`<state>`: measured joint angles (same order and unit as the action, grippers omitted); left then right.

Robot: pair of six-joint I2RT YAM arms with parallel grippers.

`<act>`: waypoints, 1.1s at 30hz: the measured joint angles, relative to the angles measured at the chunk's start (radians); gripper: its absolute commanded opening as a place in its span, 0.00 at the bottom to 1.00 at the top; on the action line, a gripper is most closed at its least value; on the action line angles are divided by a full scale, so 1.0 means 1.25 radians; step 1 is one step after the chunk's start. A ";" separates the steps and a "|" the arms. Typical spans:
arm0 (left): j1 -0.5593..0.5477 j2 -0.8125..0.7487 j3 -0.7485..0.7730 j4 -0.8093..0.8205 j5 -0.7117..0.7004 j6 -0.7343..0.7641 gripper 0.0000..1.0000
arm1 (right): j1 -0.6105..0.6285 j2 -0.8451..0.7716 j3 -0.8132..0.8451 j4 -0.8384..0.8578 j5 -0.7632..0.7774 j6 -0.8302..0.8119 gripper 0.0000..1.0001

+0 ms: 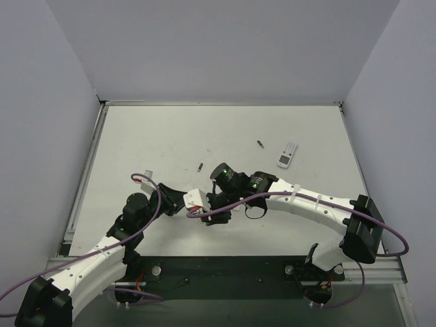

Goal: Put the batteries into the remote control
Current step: Load the battery into the remote control.

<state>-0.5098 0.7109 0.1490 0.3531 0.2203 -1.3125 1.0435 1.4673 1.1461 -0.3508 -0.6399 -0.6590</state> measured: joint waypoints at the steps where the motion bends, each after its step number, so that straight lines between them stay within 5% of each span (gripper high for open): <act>1: 0.000 0.000 0.000 -0.001 0.002 0.001 0.00 | 0.002 0.005 0.000 0.000 0.002 -0.001 0.28; 22: 0.000 -0.002 0.000 -0.007 0.016 0.009 0.00 | 0.031 0.030 0.002 0.020 0.033 -0.019 0.26; 33: 0.000 -0.002 0.001 -0.007 0.019 0.008 0.00 | 0.035 0.040 0.005 0.034 0.047 -0.019 0.17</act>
<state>-0.5098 0.7078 0.1505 0.3439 0.2443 -1.3022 1.0878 1.5169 1.1526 -0.3088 -0.5808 -0.6830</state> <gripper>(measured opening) 0.307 0.183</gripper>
